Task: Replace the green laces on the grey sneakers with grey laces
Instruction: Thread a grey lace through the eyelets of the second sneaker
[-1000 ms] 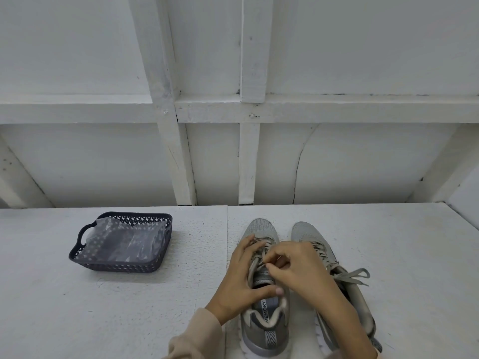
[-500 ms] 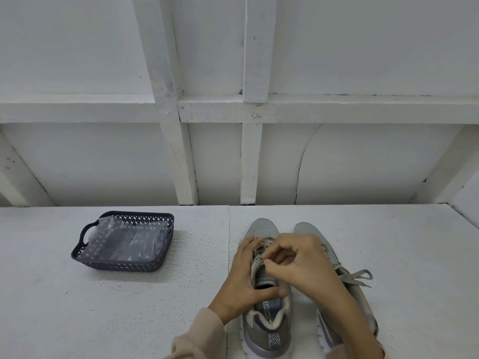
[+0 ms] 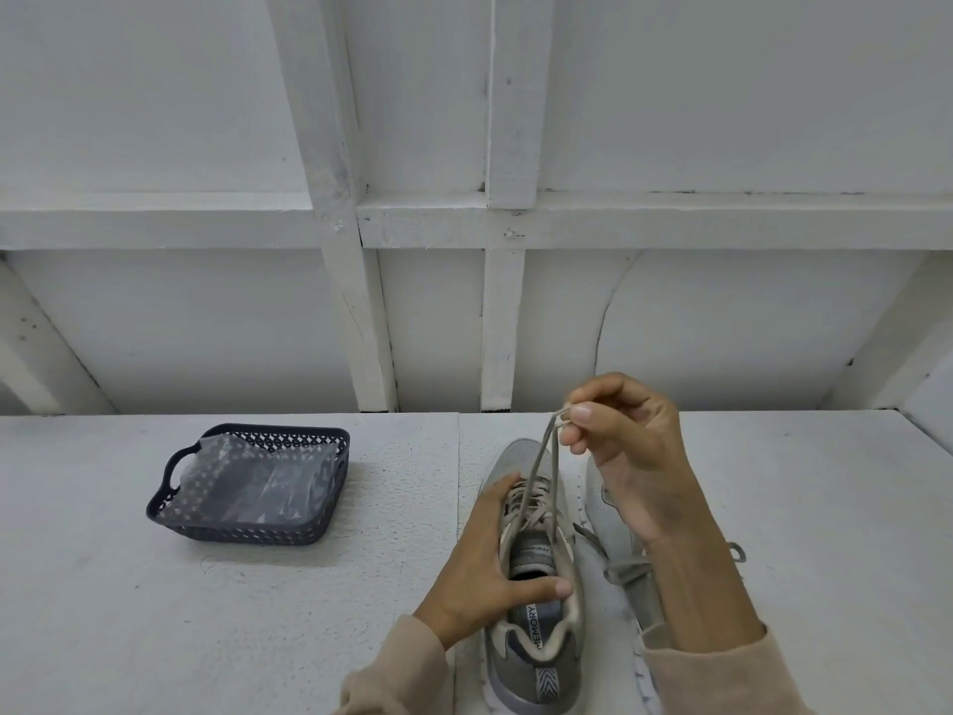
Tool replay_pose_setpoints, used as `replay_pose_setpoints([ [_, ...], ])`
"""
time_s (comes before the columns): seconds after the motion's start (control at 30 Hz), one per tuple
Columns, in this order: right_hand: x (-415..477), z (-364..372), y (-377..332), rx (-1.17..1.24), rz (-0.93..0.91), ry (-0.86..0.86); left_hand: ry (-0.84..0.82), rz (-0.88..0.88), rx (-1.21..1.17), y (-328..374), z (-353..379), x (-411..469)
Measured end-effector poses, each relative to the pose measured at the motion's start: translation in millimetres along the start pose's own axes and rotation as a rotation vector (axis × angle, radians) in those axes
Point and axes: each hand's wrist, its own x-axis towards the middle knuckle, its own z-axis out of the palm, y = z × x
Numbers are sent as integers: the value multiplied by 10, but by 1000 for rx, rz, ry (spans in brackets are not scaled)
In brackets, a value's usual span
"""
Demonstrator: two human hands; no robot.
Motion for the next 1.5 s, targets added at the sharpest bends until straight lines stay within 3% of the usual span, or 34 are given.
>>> replay_pose_setpoints([
  [0.2,-53,70,160,678,213,-110,-6,-22,-3,1,24,55],
  [0.3,-41,88,243,838,264,-137,-3,-20,17,-14,6,51],
  [0.47,7,138,216,699,311,-89,44,82,78,39,3,93],
  [0.67,53,126,73,336,291,-178,33,23,3,139,71,173],
  [1.0,104,60,-111,101,228,-222,46,68,-45,129,84,167],
  [1.3,111,81,-83,129,239,-196,32,86,-109,156,100,135],
  [1.5,80,145,-11,388,294,-241,10,57,-103,164,99,145],
])
